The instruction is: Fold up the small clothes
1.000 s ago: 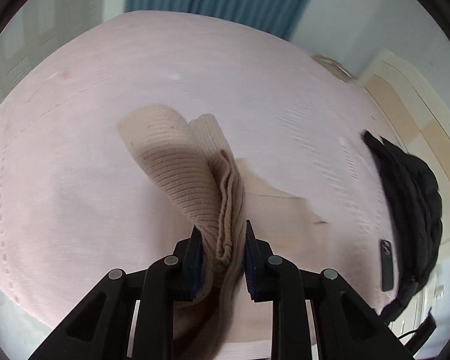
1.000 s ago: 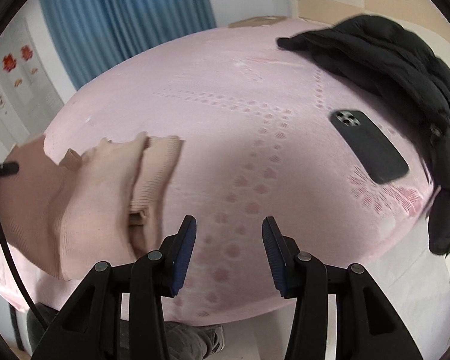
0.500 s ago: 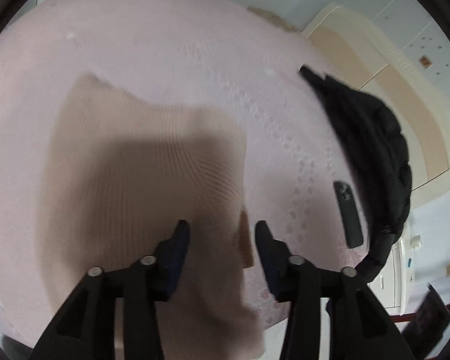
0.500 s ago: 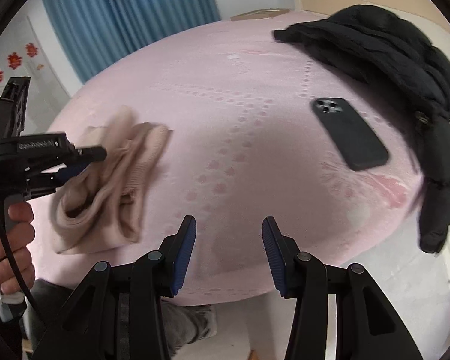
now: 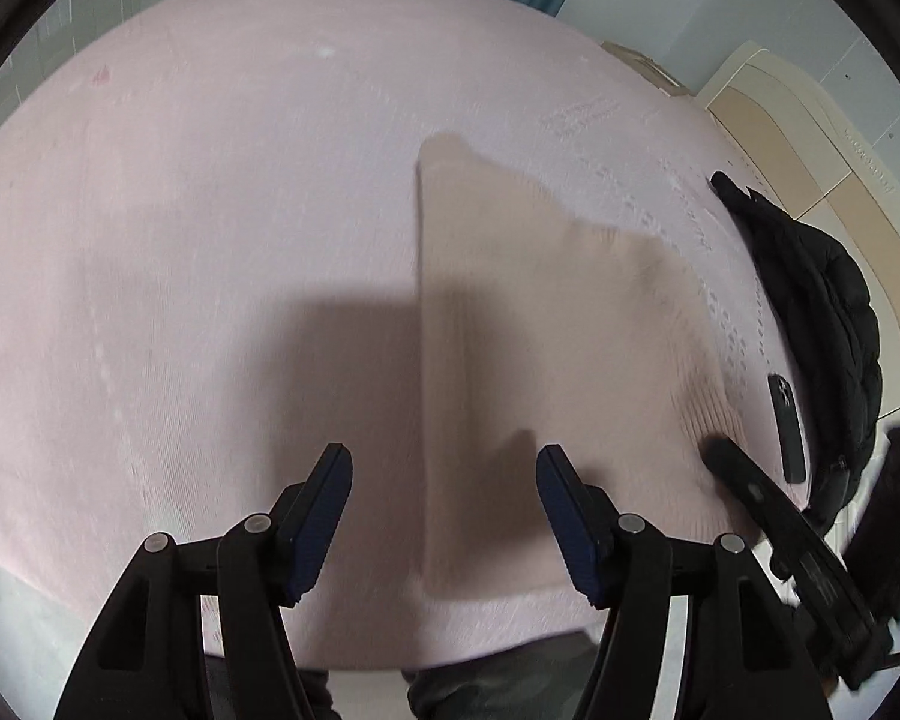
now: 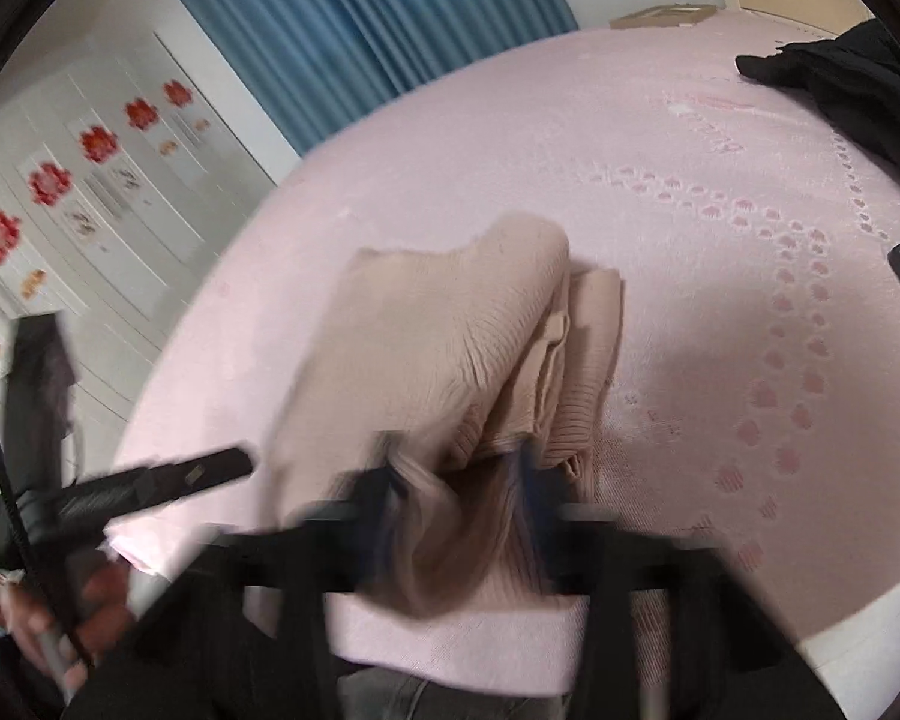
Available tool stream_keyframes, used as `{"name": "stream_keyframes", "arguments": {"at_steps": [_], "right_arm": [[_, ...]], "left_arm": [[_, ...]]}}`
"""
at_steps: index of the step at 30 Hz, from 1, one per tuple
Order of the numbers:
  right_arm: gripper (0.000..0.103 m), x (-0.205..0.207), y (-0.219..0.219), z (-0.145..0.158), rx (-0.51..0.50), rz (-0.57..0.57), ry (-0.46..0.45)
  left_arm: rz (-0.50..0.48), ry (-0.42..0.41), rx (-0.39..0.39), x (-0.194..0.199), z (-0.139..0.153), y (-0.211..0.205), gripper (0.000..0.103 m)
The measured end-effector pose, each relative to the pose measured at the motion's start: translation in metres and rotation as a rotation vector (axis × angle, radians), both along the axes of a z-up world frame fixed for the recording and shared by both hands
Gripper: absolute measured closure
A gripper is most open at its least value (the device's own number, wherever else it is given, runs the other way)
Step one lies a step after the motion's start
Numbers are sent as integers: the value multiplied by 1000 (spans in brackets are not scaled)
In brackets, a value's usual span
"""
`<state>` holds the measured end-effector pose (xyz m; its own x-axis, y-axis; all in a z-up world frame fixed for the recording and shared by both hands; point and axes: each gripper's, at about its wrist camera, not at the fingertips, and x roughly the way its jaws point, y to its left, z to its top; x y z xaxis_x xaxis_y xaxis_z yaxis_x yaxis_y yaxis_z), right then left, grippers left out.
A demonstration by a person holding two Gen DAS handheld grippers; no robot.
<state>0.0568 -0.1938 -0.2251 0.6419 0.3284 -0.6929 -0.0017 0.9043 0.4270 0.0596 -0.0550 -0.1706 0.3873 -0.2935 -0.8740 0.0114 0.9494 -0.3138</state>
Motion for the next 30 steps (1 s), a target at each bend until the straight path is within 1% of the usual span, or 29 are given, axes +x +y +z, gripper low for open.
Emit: {"name": "stream_keyframes", "arguments": {"at_steps": [1,2,3,4,5,6,7,8,9,10,11,12,13,15,17,18,20,22,23,24,25,26,27,28,29,30], "right_arm": [[95,2,4,-3,-23,14,3],[96,-1,6,1,-55,23,-22],[98,-8,5,8,-61,58,-70],[99,-22,-1,20,-31,99,-152],[99,-30,-9,25,-13,93,-183],[99,-36,-17,26,1,73,-190],[99,-38,-25,21,-1,36,-161],[99,-37,-31,9,-15,1,-112],[99,-32,-34,-11,-28,-19,-36],[99,-28,-34,-28,-28,-23,35],[98,-26,-33,-37,-21,-21,65],[97,-26,-32,-39,-16,-22,76],[94,-29,-32,-35,-14,-30,64],[80,-31,-32,-18,8,-43,13],[69,-27,-35,-4,4,-53,-33],[69,-22,-33,0,-9,-58,-41],[69,-3,-30,4,-21,-56,-36],[69,16,-28,3,-35,-74,-9],[72,29,-29,2,-41,-76,4],[87,38,-24,3,-60,-59,15],[91,35,-22,5,-89,-36,1],[93,28,-18,12,-122,-10,-44],[93,20,-17,22,-144,16,-113],[93,12,-23,27,-131,19,-176],[93,8,-31,28,-96,2,-190],[93,10,-40,20,-72,-30,-144]], "left_arm": [[7,6,-14,-4,-3,4,41],[11,9,-37,-7,-5,7,41],[11,10,-50,-7,-6,7,41],[8,5,-71,-10,-6,10,41],[1,-1,-80,-11,-6,13,41],[-13,-9,-89,-12,-6,13,41],[-25,-16,-97,-14,-7,10,41],[-35,-21,-101,-15,-8,7,41],[-44,-20,-99,-15,-9,4,41],[-49,-18,-99,-15,-9,0,41],[-58,-18,-101,-14,-9,-3,41],[-63,-20,-101,-15,-7,-1,41],[-70,-26,-97,-14,-6,-4,41],[-78,-44,-89,-11,-4,-7,41],[-77,-43,-89,-10,-5,-5,41],[-76,-39,-94,-9,-5,-4,41],[-71,-32,-103,-5,-7,-9,41],[-77,-27,-101,-3,-10,-11,41],[-79,-27,-98,-2,-10,-13,41],[-81,-26,-93,-2,-11,-14,41],[-83,-24,-93,-1,-12,-15,41],[-84,-22,-94,0,-13,-18,41],[-84,-21,-96,0,-13,-18,41],[-85,-22,-102,1,-14,-17,41],[-86,-23,-105,1,-14,-16,41],[-87,-23,-107,2,-15,-16,41]]}}
